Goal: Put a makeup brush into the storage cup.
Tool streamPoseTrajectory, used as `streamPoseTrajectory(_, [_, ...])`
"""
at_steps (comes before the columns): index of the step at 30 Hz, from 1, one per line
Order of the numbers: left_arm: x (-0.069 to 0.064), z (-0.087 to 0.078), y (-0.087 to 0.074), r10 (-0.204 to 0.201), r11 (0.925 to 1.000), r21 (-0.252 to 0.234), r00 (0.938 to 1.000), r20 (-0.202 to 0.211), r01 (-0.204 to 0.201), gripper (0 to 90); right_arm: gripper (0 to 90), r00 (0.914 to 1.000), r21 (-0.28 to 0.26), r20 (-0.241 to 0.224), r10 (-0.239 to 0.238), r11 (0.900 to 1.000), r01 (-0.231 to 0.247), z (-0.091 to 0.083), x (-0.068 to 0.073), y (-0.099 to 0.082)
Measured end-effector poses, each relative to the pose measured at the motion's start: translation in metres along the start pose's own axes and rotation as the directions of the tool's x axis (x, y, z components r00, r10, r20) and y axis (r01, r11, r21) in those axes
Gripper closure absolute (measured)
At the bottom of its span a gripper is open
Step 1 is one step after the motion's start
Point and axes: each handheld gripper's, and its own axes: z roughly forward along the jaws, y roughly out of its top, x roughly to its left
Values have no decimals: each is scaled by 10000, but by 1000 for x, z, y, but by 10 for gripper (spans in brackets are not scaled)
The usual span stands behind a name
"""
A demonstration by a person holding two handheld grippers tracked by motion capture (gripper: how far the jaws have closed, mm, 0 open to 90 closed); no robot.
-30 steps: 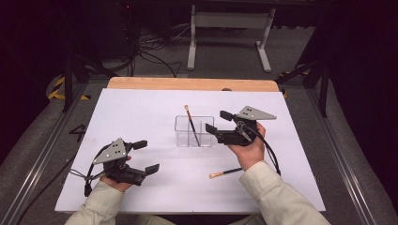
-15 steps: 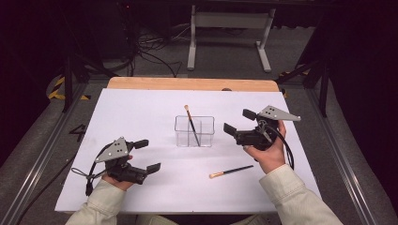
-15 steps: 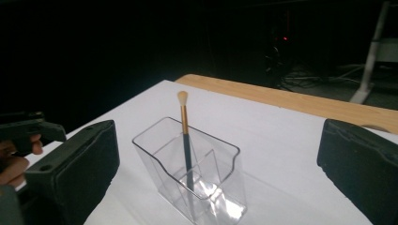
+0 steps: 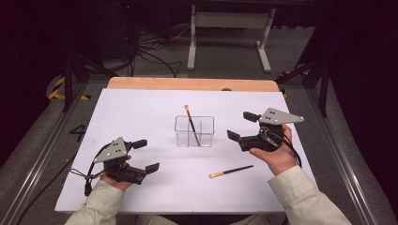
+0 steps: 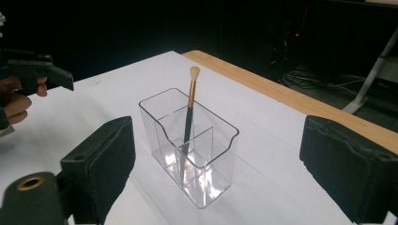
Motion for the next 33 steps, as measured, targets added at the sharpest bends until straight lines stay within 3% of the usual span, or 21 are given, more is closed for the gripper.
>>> streamPoseTrajectory(6, [1,-3,1,-27,10000,-58,9999,-125,27,59,198,9982,440,-253,-549,9975,559,-8,-2,2])
streamPoseTrajectory(11, [1,-4,-1,-47,10000,45,9999,-152,48,58,252,9933,1007,-541,-1020,9891,1071,-11,-2,3])
streamPoseTrajectory(19, [2,-12,-4,-198,9998,-13,9994,-301,198,57,204,9845,2179,-1039,-1412,9626,1611,-10,-1,4])
streamPoseTrajectory(25, [2,-16,-5,-149,9999,18,9990,-420,150,56,182,9749,3009,-1457,-1686,9312,2060,-5,0,8])
streamPoseTrajectory(26, [2,-17,-5,-130,9999,35,9990,-437,131,56,182,9749,3009,-1457,-1686,9312,2060,-5,0,8])
streamPoseTrajectory(31, [1,-21,-9,-209,9998,31,9981,-586,211,55,133,9611,3870,-2082,-1814,8872,2512,2,1,8])
streamPoseTrajectory(32, [1,-22,-9,-226,9997,19,9979,-603,227,55,133,9611,3870,-2082,-1814,8872,2512,2,1,8])
streamPoseTrajectory(33, [0,-24,-10,-253,9997,11,9977,-631,254,55,131,9572,3999,-2174,-1911,8771,2660,3,1,8])
